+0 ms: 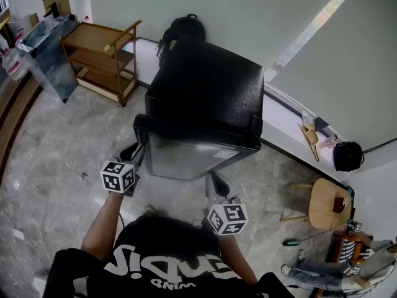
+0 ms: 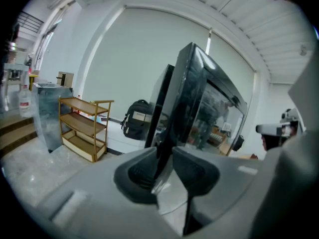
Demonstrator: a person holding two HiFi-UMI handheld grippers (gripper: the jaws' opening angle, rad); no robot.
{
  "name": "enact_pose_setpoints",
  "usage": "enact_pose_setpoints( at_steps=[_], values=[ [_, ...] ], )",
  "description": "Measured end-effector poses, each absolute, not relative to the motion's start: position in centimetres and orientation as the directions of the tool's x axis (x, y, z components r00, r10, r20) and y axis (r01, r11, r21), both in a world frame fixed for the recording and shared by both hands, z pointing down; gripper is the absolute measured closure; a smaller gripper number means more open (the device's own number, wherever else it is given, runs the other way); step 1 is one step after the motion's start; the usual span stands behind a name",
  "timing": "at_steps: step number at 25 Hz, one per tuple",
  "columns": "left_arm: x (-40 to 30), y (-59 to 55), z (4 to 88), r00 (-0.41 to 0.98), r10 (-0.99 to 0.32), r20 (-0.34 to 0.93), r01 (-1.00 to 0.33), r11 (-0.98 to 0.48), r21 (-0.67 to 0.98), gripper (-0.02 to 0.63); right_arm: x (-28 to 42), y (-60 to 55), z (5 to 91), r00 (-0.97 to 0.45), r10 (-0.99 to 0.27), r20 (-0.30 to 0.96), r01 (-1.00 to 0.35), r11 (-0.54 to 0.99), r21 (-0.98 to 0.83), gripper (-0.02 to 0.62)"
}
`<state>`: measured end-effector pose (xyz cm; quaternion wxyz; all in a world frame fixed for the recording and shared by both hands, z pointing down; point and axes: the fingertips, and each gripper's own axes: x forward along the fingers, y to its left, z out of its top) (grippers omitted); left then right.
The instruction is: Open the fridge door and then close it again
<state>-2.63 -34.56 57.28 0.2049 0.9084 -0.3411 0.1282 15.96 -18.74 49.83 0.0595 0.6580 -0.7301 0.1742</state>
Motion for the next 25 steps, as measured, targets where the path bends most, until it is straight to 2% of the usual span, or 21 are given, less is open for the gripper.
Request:
enact_pose_setpoints(
  at_steps=[25],
  values=[
    [-0.5, -38.7, 57.5, 0.746, -0.561, 0.359, -0.66, -0.693, 0.29, 0.515, 17.7, -17.5, 50.4, -0.063, -0.937, 0.345, -0.985, 0.002, -0.173, 0.598]
  ],
)
